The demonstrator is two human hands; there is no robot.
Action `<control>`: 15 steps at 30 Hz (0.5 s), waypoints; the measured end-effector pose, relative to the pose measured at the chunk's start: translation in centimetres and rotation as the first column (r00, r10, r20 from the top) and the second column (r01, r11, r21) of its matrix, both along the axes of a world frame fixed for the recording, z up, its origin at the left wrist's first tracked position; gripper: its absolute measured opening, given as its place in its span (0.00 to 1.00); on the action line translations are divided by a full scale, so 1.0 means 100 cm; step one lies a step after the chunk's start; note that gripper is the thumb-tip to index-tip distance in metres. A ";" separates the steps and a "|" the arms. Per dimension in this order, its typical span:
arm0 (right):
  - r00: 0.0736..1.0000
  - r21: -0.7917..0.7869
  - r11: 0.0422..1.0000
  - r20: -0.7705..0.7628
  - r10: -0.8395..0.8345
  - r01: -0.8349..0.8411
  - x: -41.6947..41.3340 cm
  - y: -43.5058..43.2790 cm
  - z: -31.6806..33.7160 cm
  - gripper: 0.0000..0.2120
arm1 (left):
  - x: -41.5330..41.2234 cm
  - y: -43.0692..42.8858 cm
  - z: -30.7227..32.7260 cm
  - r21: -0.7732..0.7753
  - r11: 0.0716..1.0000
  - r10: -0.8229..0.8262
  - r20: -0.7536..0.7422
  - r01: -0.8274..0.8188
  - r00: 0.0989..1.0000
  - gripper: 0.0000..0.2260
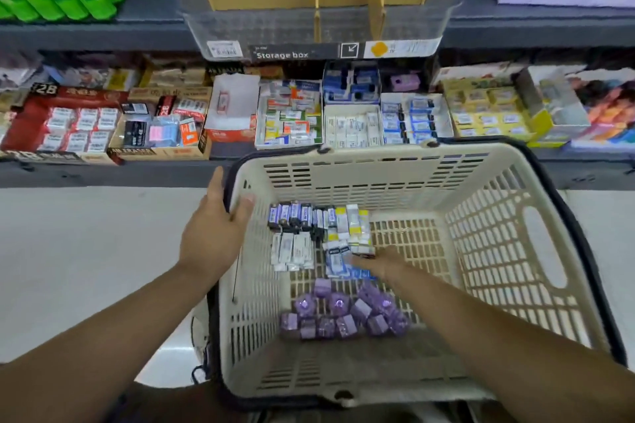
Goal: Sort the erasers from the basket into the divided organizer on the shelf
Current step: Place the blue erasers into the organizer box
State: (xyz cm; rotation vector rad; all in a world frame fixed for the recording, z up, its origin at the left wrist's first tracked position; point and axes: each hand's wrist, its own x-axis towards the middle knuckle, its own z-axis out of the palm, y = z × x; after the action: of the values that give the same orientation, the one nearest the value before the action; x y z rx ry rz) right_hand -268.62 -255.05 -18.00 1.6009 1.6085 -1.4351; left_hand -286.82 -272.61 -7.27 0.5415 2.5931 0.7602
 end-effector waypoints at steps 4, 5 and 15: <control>0.975 0.146 0.988 0.223 0.020 -0.053 -0.020 -0.024 -0.016 0.56 | 0.000 0.002 -0.001 0.009 1.000 -0.012 -0.019 0.013 1.000 0.31; 0.969 0.175 0.983 0.248 0.009 -0.054 -0.026 -0.030 -0.016 0.57 | 0.000 0.002 -0.002 0.018 1.000 -0.015 -0.023 0.015 1.000 0.30; 0.982 0.347 0.938 0.176 -0.066 0.001 -0.041 -0.059 -0.031 0.55 | -0.003 0.000 -0.007 0.088 0.996 -0.004 -0.015 0.005 1.000 0.27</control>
State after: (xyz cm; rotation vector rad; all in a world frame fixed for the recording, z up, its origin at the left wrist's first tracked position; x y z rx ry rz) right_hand -272.72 -260.90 -21.14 1.9006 1.8010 -1.0190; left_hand -287.12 -272.58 -7.94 0.5813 2.5803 0.8755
